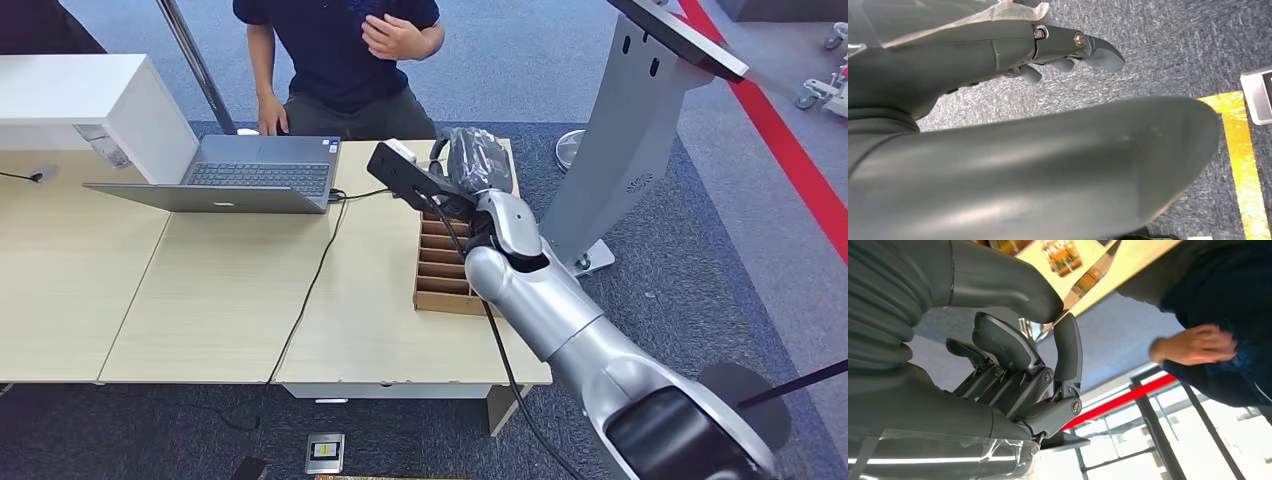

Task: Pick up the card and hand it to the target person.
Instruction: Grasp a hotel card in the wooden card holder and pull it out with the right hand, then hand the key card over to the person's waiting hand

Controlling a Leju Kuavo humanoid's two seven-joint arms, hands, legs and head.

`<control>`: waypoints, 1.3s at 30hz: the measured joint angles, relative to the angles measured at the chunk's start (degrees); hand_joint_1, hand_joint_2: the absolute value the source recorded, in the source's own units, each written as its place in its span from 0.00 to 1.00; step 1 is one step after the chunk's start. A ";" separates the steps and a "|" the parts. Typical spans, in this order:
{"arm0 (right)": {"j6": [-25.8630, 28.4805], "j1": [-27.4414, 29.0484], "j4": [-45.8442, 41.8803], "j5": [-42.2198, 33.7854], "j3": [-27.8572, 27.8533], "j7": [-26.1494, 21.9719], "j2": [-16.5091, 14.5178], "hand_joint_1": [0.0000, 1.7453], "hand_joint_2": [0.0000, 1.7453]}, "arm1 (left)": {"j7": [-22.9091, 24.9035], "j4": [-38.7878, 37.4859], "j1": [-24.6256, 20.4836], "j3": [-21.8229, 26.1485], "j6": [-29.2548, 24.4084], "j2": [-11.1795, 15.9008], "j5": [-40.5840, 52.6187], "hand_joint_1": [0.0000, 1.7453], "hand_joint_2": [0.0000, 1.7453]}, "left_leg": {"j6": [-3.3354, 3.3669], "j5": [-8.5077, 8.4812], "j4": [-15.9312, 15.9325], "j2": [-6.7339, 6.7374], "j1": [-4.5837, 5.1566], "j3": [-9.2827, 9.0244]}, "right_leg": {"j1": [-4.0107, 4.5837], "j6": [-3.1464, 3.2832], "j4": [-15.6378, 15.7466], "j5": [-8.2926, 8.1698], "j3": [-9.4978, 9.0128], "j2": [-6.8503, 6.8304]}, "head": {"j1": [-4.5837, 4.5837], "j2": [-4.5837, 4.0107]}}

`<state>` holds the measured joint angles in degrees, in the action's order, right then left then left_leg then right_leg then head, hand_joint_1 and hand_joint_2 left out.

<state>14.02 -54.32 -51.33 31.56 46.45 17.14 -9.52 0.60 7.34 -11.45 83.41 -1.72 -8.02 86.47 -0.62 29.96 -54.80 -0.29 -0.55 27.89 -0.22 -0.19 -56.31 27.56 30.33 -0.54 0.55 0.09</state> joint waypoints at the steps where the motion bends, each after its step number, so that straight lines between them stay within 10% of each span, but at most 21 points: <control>1: 0.68 -0.74 0.81 -0.48 0.00 -1.20 -0.18 1.00 1.00 | 0.13 0.00 -0.16 -0.04 0.07 0.00 0.00 0.00 0.00 | 0.00 0.00 0.00 0.00 0.00 0.00 | 0.00 0.00 0.00 0.00 0.00 0.00 | 0.00 0.00; 27: 14.61 -8.97 23.02 2.93 0.37 -8.83 -5.38 1.00 1.00 | 1.23 0.00 -0.58 -2.97 0.80 -0.40 0.00 0.00 0.00 | 0.00 0.00 0.00 -0.01 0.00 0.03 | 0.00 0.00 0.00 0.00 0.01 0.00 | 0.01 -0.01; 31: 14.79 -9.48 24.42 3.23 0.45 -8.97 -5.85 0.00 1.00 | 0.85 0.00 -0.54 -3.03 0.85 -0.43 0.00 0.00 0.00 | 0.00 0.00 0.00 -0.01 -0.01 0.03 | 0.00 0.00 0.00 0.00 0.01 0.00 | 0.00 0.00; 39: 14.75 -9.89 25.93 2.73 0.61 -9.92 -6.49 0.00 1.00 | -0.29 0.00 -0.52 -3.72 1.05 -0.46 -0.08 0.00 0.00 | 0.00 0.00 0.00 -0.01 0.00 0.02 | 0.00 0.00 0.00 0.00 0.01 0.00 | -0.01 0.00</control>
<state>28.77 -64.21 -25.40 34.29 47.05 7.22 -16.01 0.31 7.34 -11.98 79.68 -0.67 -8.48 86.38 -0.61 29.96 -54.80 -0.30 -0.55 27.92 -0.21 -0.19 -56.31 27.56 30.34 -0.55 0.54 0.09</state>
